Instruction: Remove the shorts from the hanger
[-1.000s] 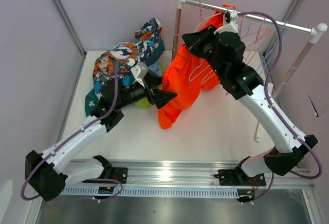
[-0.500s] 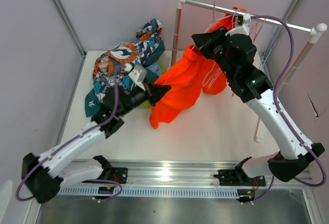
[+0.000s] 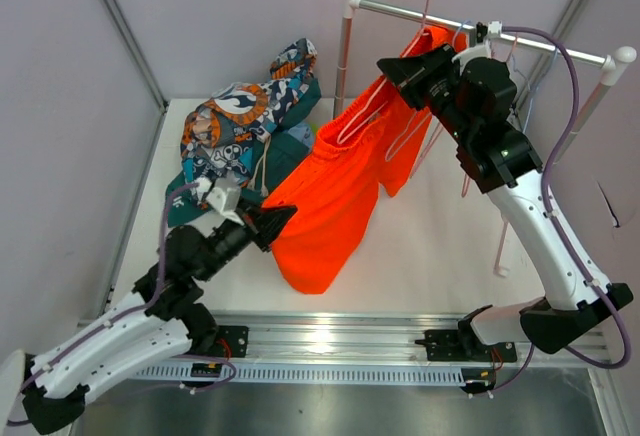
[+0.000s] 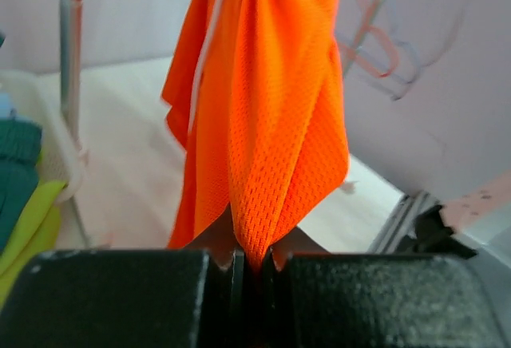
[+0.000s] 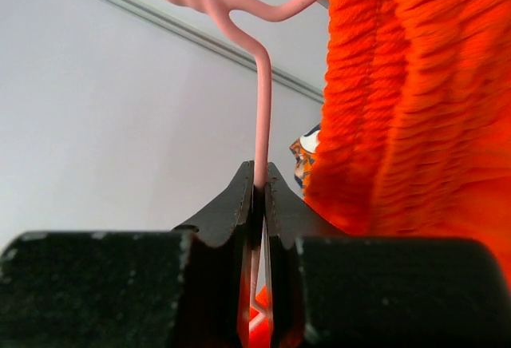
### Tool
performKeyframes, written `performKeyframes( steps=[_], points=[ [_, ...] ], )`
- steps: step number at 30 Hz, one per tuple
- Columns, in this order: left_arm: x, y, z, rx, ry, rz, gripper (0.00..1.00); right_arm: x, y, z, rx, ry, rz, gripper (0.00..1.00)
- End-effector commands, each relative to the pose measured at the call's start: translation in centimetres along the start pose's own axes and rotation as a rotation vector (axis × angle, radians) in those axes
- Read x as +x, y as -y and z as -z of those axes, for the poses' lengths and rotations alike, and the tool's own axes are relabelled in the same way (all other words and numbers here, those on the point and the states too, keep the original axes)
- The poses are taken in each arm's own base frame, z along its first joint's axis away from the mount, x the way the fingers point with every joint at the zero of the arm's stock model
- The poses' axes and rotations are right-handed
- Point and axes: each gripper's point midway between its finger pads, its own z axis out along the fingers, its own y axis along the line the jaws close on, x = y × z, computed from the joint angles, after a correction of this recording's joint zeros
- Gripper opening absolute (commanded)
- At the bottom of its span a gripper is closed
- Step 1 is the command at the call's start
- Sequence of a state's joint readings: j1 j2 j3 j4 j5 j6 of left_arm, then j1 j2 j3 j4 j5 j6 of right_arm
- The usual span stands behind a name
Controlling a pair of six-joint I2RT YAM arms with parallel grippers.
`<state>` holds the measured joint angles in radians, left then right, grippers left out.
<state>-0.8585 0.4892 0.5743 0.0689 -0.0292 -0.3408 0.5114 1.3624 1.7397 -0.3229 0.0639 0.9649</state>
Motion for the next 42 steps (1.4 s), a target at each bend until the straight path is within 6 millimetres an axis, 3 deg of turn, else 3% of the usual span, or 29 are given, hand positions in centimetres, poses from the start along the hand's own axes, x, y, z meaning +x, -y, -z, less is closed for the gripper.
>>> performKeyframes(
  steps=[1,2,3,4,5,6,7,10,14,15,16,20,23,25,26,28,29,30,31,32,33,34,35,38,42],
  points=[
    [-0.2,-2.6,-2.9,-0.172,-0.009,0.008,0.0,-3.5,-3.8,1.4,-0.149,0.112,-0.064,0.0],
    [-0.8,-3.1,-4.8,-0.219,-0.023,0.0,0.0,-2.7,-4.4,1.7,-0.186,0.074,-0.084,0.0],
    [-0.7,-3.8,-5.8,-0.258,-0.034,-0.022,0.0,-1.6,-3.8,1.5,-0.181,0.045,-0.133,0.0],
    [-1.2,-4.3,-6.8,-0.285,-0.012,-0.037,0.0,-0.3,-4.8,2.3,-0.223,-0.013,-0.158,0.0],
    [-3.2,-3.8,-8.0,-0.286,0.028,-0.043,0.0,0.2,-5.5,2.6,-0.262,-0.029,-0.184,0.0],
    [-2.0,-4.6,-9.5,-0.313,-0.007,-0.07,0.0,1.6,-5.5,2.8,-0.273,-0.086,-0.231,0.0],
    [-2.2,-4.6,-10.4,-0.314,-0.002,-0.078,0.0,2.3,-5.8,3.1,-0.29,-0.12,-0.254,0.0],
    [-4.1,-4.8,-13.6,-0.342,0.03,-0.093,0.0,3.6,-7.0,3.9,-0.351,-0.203,-0.338,0.0],
    [-4.0,-6.2,-16.5,-0.383,-0.007,-0.093,0.0,3.9,-8.3,5.1,-0.418,-0.262,-0.432,0.0],
    [-5.2,-6.4,-17.1,-0.394,0.004,-0.089,0.0,4.1,-8.8,5.4,-0.433,-0.273,-0.443,0.0],
    [-3.8,-7.2,-17.7,-0.412,-0.038,-0.096,0.0,4.2,-9.1,5.8,-0.443,-0.284,-0.452,0.0],
    [-2.0,-8.9,-18.4,-0.459,-0.129,-0.107,0.0,4.0,-9.3,6.2,-0.441,-0.261,-0.426,0.0],
    [0.3,-10.3,-16.5,-0.522,-0.216,-0.107,0.0,3.5,-8.3,5.5,-0.394,-0.218,-0.389,0.0],
    [0.4,-10.3,-15.0,-0.539,-0.213,-0.086,0.0,3.0,-7.3,4.5,-0.366,-0.192,-0.358,0.0],
    [0.8,-10.2,-13.1,-0.544,-0.212,-0.062,0.0,3.0,-7.0,4.1,-0.354,-0.186,-0.352,0.0],
    [-0.1,-9.4,-11.0,-0.548,-0.185,-0.043,0.0,2.7,-5.7,2.6,-0.314,-0.163,-0.329,0.0],
    [1.3,-9.6,-9.3,-0.566,-0.22,-0.039,0.0,2.6,-5.1,2.0,-0.3,-0.155,-0.321,0.0],
    [-0.7,-8.3,-7.7,-0.541,-0.169,-0.024,0.0,2.5,-4.7,1.4,-0.29,-0.147,-0.307,0.0],
    [-0.8,-8.2,-6.6,-0.544,-0.166,-0.022,0.0,2.2,-4.7,1.0,-0.29,-0.143,-0.298,0.0],
    [-1.0,-7.8,-5.5,-0.536,-0.169,-0.017,0.0,2.4,-3.5,-0.5,-0.261,-0.141,-0.289,0.0],
    [-2.0,-7.1,-4.1,-0.513,-0.142,-0.008,0.0,2.5,-3.1,-1.1,-0.253,-0.148,-0.277,0.0],
    [-2.4,-6.9,-3.3,-0.51,-0.139,-0.006,0.0,2.0,-3.5,-1.6,-0.26,-0.141,-0.274,0.0],
    [-2.2,-6.9,-2.3,-0.517,-0.16,-0.012,0.0,2.2,-2.4,-2.9,-0.234,-0.141,-0.269,0.0],
    [-3.5,-6.4,0.6,-0.505,-0.134,0.0,0.0,1.6,-1.6,-4.7,-0.208,-0.116,-0.246,0.0],
    [-3.6,-5.8,2.5,-0.466,-0.122,0.008,0.0,0.6,-0.7,-6.1,-0.182,-0.067,-0.231,0.0]
  ],
)
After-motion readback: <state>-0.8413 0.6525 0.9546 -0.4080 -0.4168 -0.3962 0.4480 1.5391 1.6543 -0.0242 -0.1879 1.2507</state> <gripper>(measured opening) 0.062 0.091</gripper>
